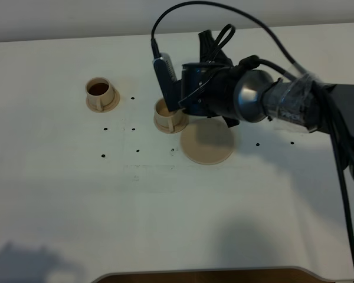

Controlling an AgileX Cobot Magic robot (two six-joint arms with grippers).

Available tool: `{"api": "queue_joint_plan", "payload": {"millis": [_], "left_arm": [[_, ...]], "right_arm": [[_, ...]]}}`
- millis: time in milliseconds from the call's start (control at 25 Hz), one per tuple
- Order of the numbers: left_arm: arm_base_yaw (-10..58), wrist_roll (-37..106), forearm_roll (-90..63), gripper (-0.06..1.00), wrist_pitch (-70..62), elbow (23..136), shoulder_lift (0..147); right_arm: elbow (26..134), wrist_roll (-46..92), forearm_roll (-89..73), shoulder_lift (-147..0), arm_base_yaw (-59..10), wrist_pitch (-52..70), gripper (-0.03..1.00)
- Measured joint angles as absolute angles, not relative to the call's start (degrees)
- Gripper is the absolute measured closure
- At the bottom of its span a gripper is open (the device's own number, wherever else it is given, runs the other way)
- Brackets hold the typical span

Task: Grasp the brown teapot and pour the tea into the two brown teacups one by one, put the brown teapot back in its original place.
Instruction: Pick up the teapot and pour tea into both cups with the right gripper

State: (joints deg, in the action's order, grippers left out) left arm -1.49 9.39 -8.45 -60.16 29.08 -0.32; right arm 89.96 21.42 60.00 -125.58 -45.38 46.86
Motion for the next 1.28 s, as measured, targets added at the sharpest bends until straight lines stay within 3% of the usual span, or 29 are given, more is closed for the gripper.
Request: {"api": "queue_joint_plan", "payload": {"millis": [1280], "left_arm": [[-1.49, 9.42, -8.45, 0.4, -60.16, 29.08, -0.32]], "right_arm": [[89.96, 21.36, 72.67, -126.38, -49.65, 50.96, 0.87]]}}
